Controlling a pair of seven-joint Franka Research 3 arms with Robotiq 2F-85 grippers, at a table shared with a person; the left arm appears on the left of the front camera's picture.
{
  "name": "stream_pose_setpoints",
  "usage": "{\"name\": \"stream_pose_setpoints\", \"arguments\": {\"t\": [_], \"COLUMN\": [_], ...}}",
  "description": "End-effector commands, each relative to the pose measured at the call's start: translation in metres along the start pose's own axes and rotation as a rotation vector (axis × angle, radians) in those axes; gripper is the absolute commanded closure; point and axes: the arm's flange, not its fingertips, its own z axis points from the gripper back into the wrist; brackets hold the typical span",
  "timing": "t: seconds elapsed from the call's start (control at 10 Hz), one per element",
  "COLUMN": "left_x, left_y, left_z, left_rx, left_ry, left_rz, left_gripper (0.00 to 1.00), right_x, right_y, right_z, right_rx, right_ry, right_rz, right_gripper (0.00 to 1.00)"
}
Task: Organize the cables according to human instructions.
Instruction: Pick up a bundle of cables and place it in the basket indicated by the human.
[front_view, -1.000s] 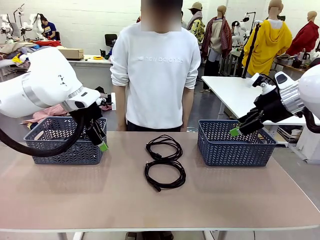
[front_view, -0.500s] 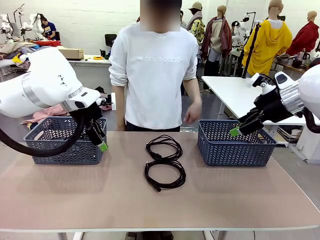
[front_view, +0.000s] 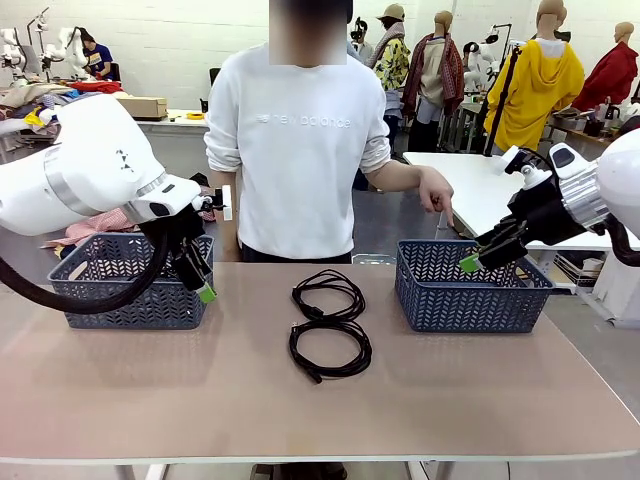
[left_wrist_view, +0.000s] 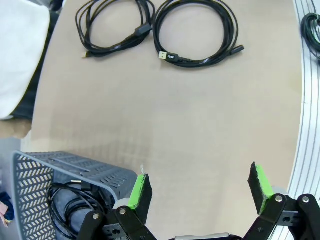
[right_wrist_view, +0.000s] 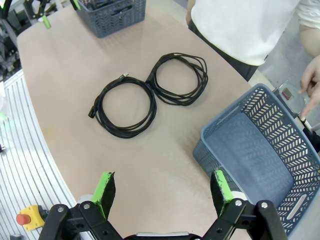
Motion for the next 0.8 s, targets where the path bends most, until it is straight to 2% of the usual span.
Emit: {"name": "stream_pose_setpoints", "arguments": {"t": [0.0,0.7], "left_x": [-0.0005,-0.0005], "left_y": [0.0023,0.0023], "left_z": [0.0011,0.0011], "left_rx": [0.000,0.000], "left_ry": [-0.002,-0.002], "left_rz": [0.004,0.004], "left_gripper": [0.00,0.00], "right_x": [-0.0008,-0.0008], "right_y": [-0.0022,-0.0022], "right_z": [-0.0010,-0.0010], "right_rx": [0.015,0.015], "right_ry": [-0.019,-0.019], "right_rz": [0.008,0.008], "right_gripper": [0.00,0.00]}}
